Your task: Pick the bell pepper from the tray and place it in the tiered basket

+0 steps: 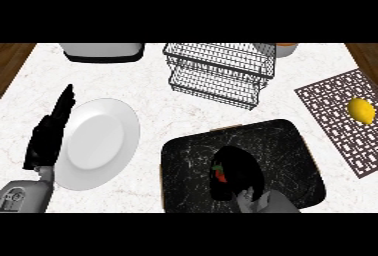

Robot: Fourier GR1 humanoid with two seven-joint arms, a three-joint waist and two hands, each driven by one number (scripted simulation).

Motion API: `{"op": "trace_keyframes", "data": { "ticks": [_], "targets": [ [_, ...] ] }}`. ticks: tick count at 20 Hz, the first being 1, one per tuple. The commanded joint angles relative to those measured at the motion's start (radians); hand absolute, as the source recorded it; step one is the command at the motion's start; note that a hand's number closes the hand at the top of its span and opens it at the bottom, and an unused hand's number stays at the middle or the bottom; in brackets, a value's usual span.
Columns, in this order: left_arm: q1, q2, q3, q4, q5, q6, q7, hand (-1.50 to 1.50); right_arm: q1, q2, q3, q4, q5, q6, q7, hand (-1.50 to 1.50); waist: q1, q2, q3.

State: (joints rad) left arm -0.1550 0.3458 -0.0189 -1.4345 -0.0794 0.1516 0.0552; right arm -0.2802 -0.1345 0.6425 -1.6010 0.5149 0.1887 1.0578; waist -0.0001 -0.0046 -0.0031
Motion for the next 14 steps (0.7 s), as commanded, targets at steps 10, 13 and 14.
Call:
{"op": "trace_keyframes", "data": {
  "ticks": [10, 13, 14],
  "targets": [
    [-0.091, -0.036, -0.075, 0.006, -0.019, -0.043, 0.006, 0.0, -0.499, 0.133, -0.006, 0.338, 0.123, -0.339, 0.184, 1.5, 0.155, 0.029, 0.0],
    [-0.104, -0.036, -0.063, 0.017, -0.007, -0.047, 0.026, 0.0, -0.589, 0.134, -0.047, 0.344, 0.199, -0.459, 0.181, 1.5, 0.147, 0.021, 0.0],
    [-0.092, -0.029, -0.063, 0.015, -0.008, -0.052, 0.009, 0.0, -0.631, 0.134, -0.063, 0.354, 0.216, -0.47, 0.201, 1.5, 0.16, 0.017, -0.002]
  ]
}}
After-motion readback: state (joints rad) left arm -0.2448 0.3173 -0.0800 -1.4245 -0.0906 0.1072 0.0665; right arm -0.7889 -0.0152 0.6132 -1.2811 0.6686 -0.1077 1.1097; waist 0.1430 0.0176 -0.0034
